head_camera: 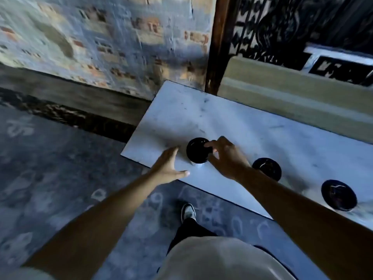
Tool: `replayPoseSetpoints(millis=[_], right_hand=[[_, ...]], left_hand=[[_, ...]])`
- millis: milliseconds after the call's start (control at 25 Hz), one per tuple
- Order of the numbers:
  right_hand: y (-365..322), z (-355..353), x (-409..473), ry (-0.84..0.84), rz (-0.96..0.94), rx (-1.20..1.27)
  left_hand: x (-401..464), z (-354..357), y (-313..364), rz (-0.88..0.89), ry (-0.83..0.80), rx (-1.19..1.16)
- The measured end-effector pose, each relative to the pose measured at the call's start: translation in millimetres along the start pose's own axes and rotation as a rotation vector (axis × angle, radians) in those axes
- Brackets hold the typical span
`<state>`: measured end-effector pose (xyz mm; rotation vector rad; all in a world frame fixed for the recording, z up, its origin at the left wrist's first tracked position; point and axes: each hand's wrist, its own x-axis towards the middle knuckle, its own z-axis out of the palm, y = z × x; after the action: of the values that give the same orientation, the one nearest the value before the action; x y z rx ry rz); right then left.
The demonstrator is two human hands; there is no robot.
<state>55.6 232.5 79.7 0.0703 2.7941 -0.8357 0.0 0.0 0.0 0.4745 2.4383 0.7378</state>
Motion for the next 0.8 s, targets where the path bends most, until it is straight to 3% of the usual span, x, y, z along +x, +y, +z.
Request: replayPoseSetpoints(millis=[160,360,560,800], right_hand=[[-6,20,5,-0.029,0.14,-0.062],[1,20,5,0.115,0.283,0.058],[-4,5,1,0.126,0.518,0.208],[-11,3,-6,0.101,0.47,0.594]], left_hand=[[27,14,8,0.121,0.083,-0.231],[44,24,27,0.171,0.066,-0.349],[15,11,43,0.165,0.064,-0.144],[-25,-13,80,0.146,0.14,0.154]])
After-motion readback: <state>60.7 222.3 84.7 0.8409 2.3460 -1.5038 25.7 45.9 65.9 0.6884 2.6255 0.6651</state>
